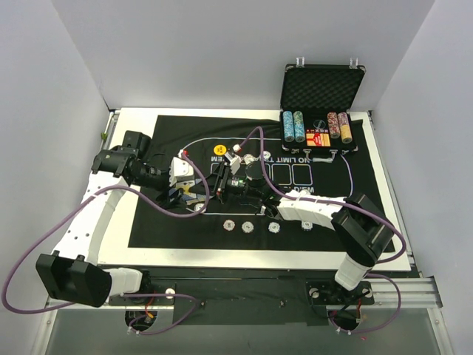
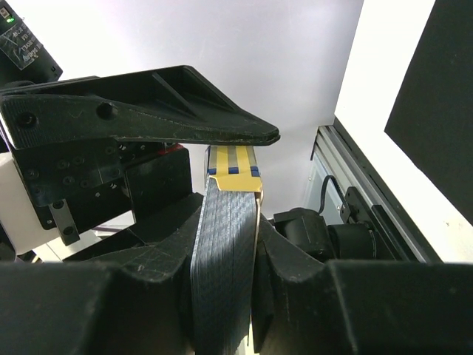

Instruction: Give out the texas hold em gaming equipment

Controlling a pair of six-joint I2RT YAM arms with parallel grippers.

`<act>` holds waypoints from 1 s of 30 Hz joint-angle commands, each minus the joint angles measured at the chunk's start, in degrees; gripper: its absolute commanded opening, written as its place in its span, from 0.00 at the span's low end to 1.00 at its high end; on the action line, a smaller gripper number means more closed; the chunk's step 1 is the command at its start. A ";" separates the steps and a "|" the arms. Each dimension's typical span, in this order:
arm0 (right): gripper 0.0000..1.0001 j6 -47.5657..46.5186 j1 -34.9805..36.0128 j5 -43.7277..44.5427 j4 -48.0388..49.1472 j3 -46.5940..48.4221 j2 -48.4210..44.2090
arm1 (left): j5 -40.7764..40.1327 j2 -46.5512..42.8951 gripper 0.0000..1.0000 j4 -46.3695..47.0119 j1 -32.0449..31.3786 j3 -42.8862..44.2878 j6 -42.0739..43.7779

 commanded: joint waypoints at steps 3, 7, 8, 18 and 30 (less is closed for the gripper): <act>0.04 -0.88 0.27 -0.11 5.42 2.34 -0.82 | 3.72 1.50 0.54 -6.80 -0.27 3.18 5.57; 0.25 -0.62 0.18 -0.46 5.85 1.81 -0.82 | 4.60 2.55 0.43 -8.03 -0.27 3.97 5.75; 0.28 -0.62 0.18 -0.63 5.77 1.72 -1.08 | 4.69 2.38 0.40 -7.94 -0.27 3.89 5.66; 0.60 -5.44 -2.19 -2.30 -2.74 -0.30 -5.29 | 6.01 1.85 0.17 -8.03 0.17 3.62 6.01; 0.61 -25.67 -5.80 -4.15 -38.17 4.52 -14.53 | 5.57 -0.08 0.14 -4.08 0.52 0.63 3.82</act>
